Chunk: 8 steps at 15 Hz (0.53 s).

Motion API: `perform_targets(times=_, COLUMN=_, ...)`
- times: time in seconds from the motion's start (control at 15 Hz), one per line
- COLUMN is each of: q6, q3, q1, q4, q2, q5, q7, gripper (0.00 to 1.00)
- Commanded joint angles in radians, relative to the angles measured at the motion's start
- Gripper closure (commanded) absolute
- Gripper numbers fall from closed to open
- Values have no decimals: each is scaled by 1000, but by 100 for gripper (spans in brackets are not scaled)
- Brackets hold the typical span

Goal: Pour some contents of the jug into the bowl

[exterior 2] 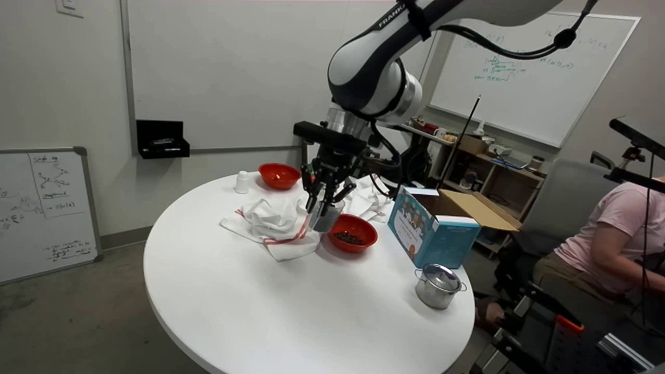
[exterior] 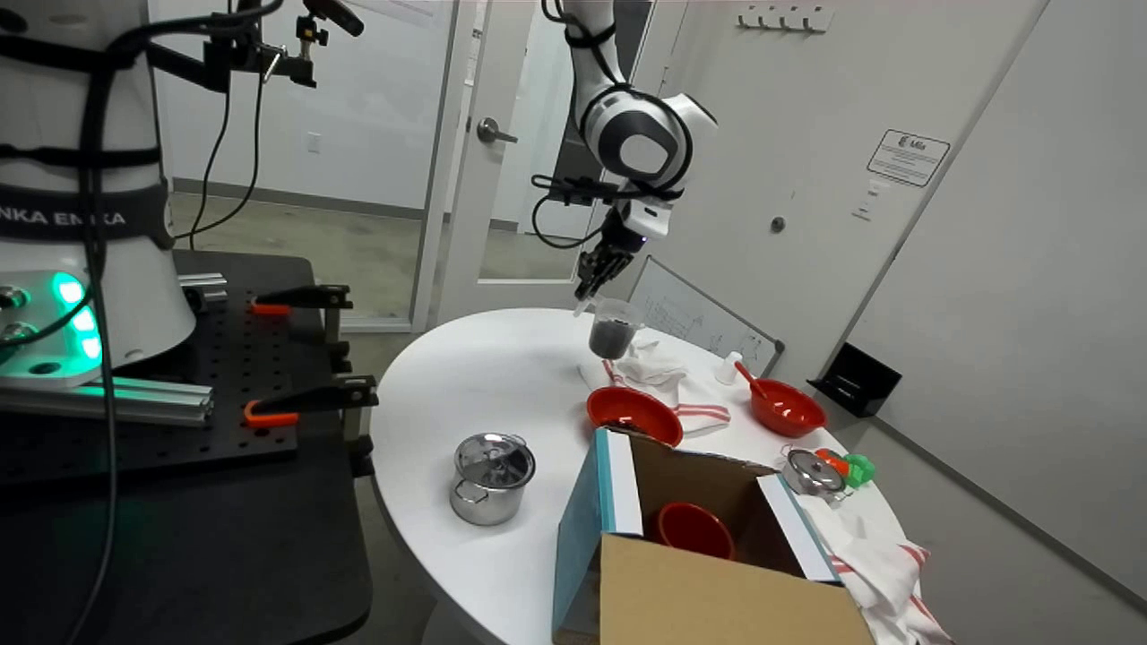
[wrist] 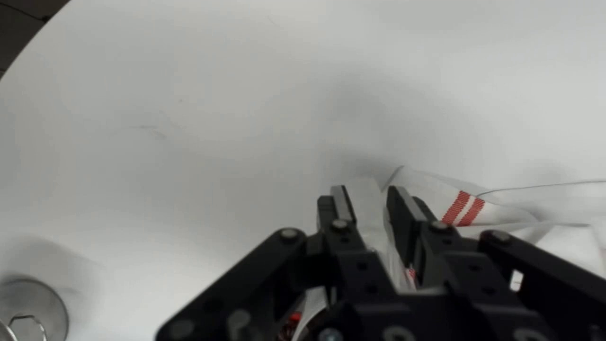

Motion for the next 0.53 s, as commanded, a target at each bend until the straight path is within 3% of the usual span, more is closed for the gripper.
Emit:
perform_targets(times=0.0, q6=-44, q3=31, q1=-77, q4=-42, q2=-84, q5=103, q7=-153, gripper=94)
perform_targets(times=0.27, q6=-136, q3=26, q1=-135, q4=-44, q2=-121, q5=192, q7=-287, gripper=94)
perform_targets(times=0.47, q6=-274, q3=23, q1=-168, q4=-20, q2=-115, q5=248, q7=-400, gripper=94)
